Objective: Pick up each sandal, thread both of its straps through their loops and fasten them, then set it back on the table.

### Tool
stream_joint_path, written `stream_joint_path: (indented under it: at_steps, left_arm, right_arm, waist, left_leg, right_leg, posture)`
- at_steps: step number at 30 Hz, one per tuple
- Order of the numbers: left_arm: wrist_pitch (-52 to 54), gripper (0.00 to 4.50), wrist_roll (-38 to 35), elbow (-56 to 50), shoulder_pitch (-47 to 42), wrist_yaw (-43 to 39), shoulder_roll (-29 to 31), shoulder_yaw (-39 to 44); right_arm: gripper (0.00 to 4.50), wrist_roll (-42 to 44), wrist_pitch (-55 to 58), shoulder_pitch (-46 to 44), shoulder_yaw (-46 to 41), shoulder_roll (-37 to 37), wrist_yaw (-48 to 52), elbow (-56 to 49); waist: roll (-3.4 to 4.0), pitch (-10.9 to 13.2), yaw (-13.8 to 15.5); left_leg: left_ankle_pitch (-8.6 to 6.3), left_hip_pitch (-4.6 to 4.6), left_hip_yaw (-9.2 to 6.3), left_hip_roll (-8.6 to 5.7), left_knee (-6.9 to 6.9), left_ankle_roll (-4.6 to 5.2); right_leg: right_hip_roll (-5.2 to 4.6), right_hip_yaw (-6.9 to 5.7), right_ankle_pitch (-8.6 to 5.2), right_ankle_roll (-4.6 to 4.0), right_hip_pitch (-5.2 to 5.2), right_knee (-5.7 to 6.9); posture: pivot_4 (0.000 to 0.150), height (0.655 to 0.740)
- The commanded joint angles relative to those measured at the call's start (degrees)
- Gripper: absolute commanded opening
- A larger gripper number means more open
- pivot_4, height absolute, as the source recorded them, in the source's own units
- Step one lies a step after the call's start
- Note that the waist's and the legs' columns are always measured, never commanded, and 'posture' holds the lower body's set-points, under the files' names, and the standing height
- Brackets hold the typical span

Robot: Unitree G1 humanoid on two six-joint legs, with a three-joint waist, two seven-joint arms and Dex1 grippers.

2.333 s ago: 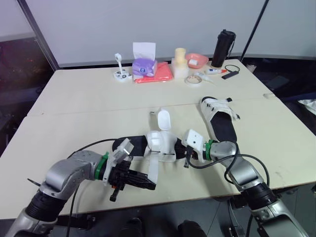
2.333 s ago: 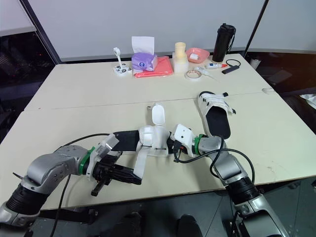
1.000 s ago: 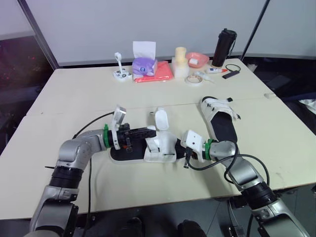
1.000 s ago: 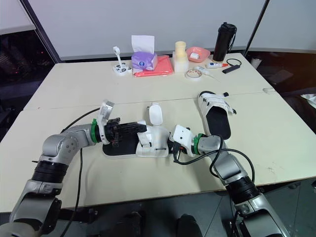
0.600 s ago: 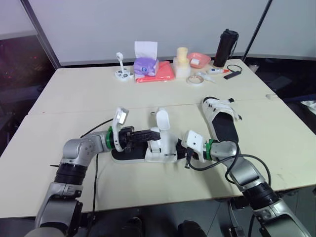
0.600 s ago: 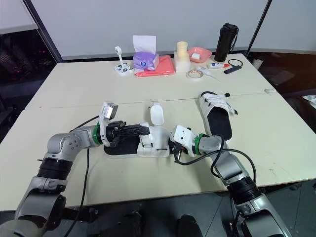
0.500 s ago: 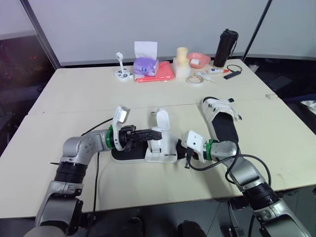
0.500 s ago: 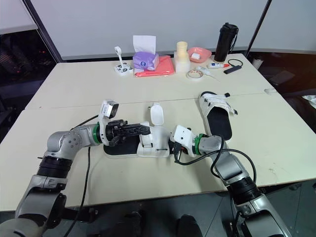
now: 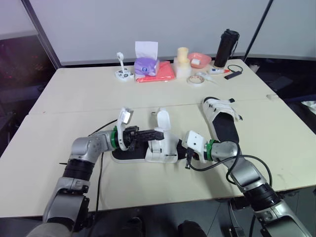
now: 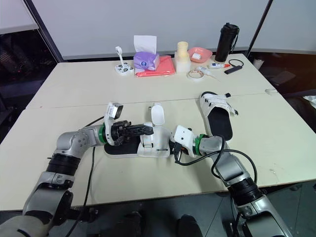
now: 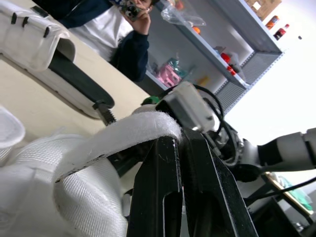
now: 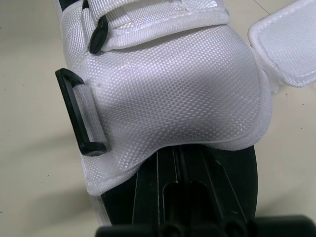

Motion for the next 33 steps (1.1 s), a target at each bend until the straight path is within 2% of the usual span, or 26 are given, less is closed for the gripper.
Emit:
stream_joint_path:
  at_steps: [1, 3, 8, 20, 26, 33]
  left_arm:
    - [-2.63, 0.64, 1.39, 1.24, -1.92, -0.09, -1.04, 0.6]
    - [-4.31, 1.35, 2.32, 2.91, -2.57, 0.65, -2.04, 1.2]
    - [-11.0, 3.9, 5.11, 6.93, -3.8, 3.85, -3.94, 3.4]
    - [-23.93, 3.9, 9.56, 17.16, -6.88, 14.72, -5.69, 9.94]
    - [-24.84, 3.9, 12.95, 18.27, -6.67, 16.92, -5.8, 8.52]
    - [-22.02, 3.9, 14.65, 18.76, -7.03, 16.02, -6.42, 7.28]
  right_arm:
    - [0.0, -1.19, 1.96, 2.41, 2.08, -0.79, 0.96, 0.95]
    - [0.0, -1.24, 2.03, 2.45, 2.07, -0.74, 0.87, 0.91]
    - [0.0, -1.35, 2.25, 2.65, 2.06, -0.56, 0.62, 0.66]
    - [0.0, -1.37, 1.91, 2.42, 2.27, -0.13, 0.31, 1.14]
    - [0.0, -1.28, 1.85, 2.49, 2.21, -0.11, 0.28, 1.0]
    - [0.0, -0.27, 3.77, 8.41, -1.24, -4.89, 0.35, -7.05]
  waist:
    - [0.0, 0.0, 0.0]
    - [0.0, 0.0, 0.01]
    - [-0.01, -0.01, -0.05]
    - [-0.02, -0.01, -0.04]
    - [-0.03, -0.02, -0.08]
    - [-0.04, -0.02, 0.05]
  left_leg:
    - [0.0, 0.0, 0.0, 0.0, 0.0, 0.0]
    - [0.0, 0.0, 0.0, 0.0, 0.0, 0.0]
    - [0.0, 0.0, 0.0, 0.0, 0.01, 0.0]
    - [0.0, 0.0, -0.01, -0.02, 0.1, 0.0]
    - [0.0, 0.0, -0.02, -0.05, 0.18, 0.0]
    - [-0.03, -0.04, -0.06, -0.13, 0.32, 0.05]
  right_leg:
    - [0.0, 0.0, 0.0, 0.0, 0.0, 0.0]
    - [0.0, -0.01, 0.0, 0.0, 0.0, 0.0]
    - [0.0, -0.01, 0.01, 0.02, 0.0, 0.0]
    - [0.0, -0.03, 0.05, 0.09, 0.03, 0.03]
    - [0.0, -0.04, 0.07, 0.13, 0.08, 0.05]
    - [-0.02, -0.05, 0.06, 0.16, 0.12, 0.07]
  posture:
    - [0.15, 0.74]
    - [0.15, 0.74]
    - [0.15, 0.74]
    - [0.15, 0.74]
    - [0.15, 0.74]
    - [0.15, 0.74]
